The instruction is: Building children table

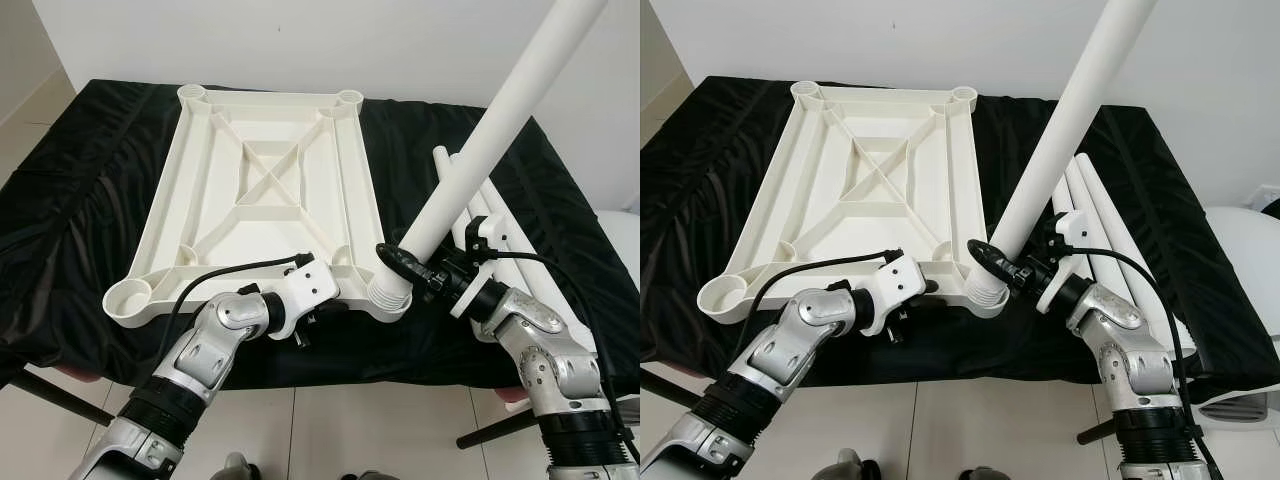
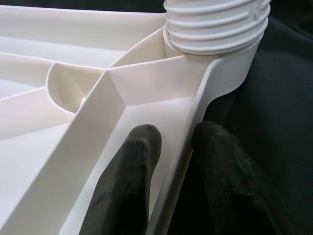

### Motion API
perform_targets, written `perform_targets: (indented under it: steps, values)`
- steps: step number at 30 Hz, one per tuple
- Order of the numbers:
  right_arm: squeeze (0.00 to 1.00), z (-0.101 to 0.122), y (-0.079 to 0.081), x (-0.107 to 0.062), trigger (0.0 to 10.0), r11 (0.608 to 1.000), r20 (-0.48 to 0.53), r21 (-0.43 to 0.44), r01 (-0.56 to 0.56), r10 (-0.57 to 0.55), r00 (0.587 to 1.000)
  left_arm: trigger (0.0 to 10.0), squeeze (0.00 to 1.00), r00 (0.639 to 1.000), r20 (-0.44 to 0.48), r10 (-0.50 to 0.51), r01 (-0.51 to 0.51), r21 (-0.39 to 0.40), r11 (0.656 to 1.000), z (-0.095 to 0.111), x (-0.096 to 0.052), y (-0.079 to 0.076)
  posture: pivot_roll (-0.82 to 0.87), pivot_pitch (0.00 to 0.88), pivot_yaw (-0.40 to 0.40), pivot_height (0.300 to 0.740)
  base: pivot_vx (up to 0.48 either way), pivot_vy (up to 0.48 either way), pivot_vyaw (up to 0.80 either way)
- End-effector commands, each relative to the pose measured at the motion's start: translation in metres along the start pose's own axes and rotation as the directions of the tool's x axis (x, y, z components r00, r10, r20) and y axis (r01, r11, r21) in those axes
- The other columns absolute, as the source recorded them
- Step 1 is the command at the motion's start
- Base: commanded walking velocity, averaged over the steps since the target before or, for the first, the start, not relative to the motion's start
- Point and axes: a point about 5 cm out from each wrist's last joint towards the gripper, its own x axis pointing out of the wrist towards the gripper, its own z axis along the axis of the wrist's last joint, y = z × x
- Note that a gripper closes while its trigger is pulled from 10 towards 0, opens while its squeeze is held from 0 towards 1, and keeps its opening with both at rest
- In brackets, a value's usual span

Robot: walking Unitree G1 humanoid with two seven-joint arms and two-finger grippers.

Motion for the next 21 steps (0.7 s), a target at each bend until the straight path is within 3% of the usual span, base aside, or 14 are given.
perform_targets:
  steps: [1,21]
  values:
    - [0.0,-0.0016,-0.0002,-0.0028,10.0,1.0,-0.013,-0.011,0.007,-0.007,1.0,10.0,0.0,0.999,-0.038,0.024,-0.024,-0.008,1.0,-0.0097,-0.0003,-0.0039,-0.06,0.092,-0.027,0.74,0.0,0.0,0.0]
    - [0.0,-0.0111,0.0003,-0.0016,10.0,0.998,-0.065,-0.059,0.014,-0.018,0.998,10.0,0.0,0.999,-0.04,0.007,-0.008,-0.019,1.0,-0.0073,-0.0029,-0.0037,-0.06,0.099,-0.021,0.74,0.0,0.0,0.0]
